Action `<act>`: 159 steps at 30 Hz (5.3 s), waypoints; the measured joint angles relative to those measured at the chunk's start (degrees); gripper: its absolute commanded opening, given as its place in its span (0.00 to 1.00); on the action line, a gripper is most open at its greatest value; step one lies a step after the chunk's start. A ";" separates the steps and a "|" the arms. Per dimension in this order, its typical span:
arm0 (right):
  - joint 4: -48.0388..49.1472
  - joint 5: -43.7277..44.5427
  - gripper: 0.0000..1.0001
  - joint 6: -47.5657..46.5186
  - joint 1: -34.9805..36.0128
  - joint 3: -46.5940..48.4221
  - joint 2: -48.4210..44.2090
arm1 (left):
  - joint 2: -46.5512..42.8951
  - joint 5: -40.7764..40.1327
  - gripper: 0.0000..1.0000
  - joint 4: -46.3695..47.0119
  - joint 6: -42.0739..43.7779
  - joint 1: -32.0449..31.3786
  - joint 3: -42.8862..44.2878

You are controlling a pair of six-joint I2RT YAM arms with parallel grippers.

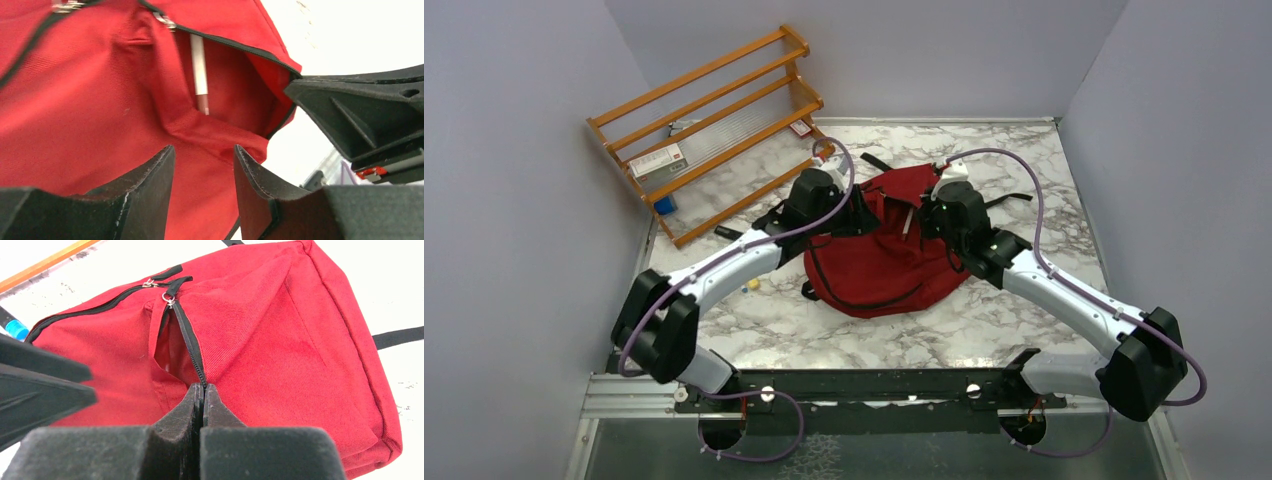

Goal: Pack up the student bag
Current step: Place the stationery in the student bag, then pick up the stationery from the center of the board, then place the stationery in the student bag.

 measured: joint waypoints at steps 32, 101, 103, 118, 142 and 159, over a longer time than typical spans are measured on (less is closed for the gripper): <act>-0.57 0.04 0.01 1.51 0.00 -2.32 -0.90 | 1.81 -33.46 0.67 -21.86 1.40 31.12 -5.22; -0.63 0.00 0.01 2.89 0.00 -1.95 -1.27 | -8.11 -15.56 0.00 -11.80 0.48 14.16 0.11; -0.74 0.20 0.01 2.84 0.00 -1.79 -1.09 | -8.04 -14.43 0.00 -11.26 -0.17 10.80 0.11; -1.36 0.92 0.01 2.51 0.00 -1.46 -1.16 | -0.68 -6.86 0.00 -4.13 -5.03 -1.09 1.40; -1.64 0.74 0.01 2.51 0.00 -1.46 -1.73 | 9.84 -2.93 0.00 -3.21 -8.55 -5.31 9.11; -1.64 -0.13 0.01 4.00 0.00 -1.46 -1.81 | 21.03 -2.95 0.42 0.87 -10.47 -5.33 17.18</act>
